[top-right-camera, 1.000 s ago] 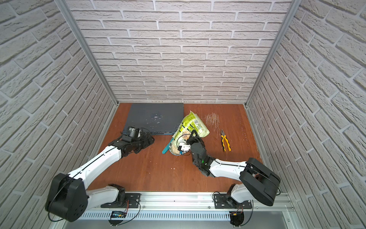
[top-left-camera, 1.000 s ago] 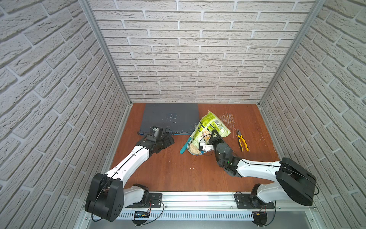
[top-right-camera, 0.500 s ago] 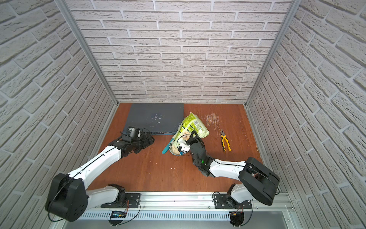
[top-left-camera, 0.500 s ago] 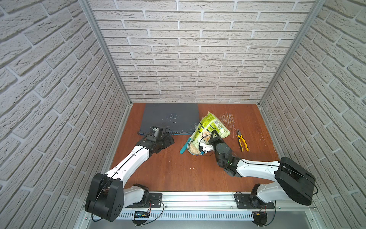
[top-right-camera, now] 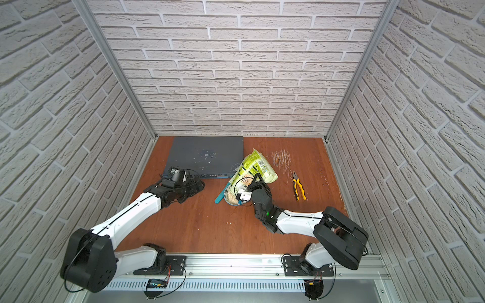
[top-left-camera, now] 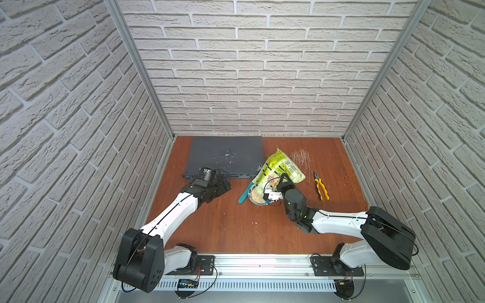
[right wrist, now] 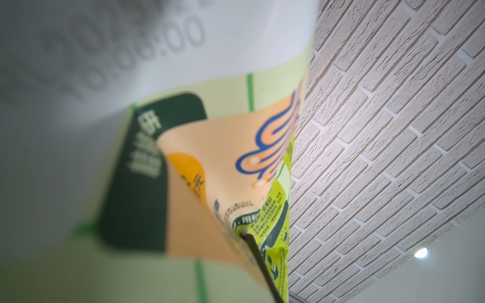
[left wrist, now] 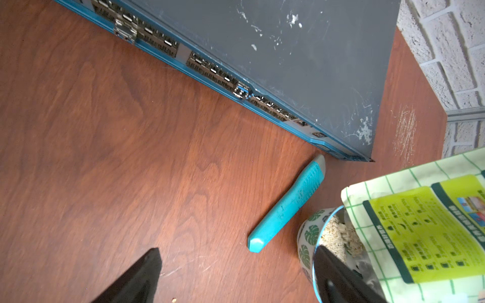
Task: Pour the oats into the breakfast bowl
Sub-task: Pour the oats into the bowl.
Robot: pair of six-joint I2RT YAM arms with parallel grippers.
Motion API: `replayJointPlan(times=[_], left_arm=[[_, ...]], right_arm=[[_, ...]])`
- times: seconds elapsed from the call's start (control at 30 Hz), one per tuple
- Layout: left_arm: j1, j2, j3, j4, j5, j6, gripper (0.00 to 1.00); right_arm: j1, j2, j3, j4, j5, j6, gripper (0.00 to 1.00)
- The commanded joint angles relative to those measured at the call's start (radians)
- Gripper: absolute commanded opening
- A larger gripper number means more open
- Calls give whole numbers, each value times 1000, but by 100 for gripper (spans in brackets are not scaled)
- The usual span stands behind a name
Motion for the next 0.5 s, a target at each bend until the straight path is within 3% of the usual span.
replayJointPlan(times=[0.0, 0.47], left_arm=[[5, 7, 7, 0, 0, 10, 93], [6, -1, 7, -4, -1, 11, 93]], right_arm=[[-1, -91, 23, 125, 44, 50, 3], [-24, -172, 32, -88, 68, 315, 4]])
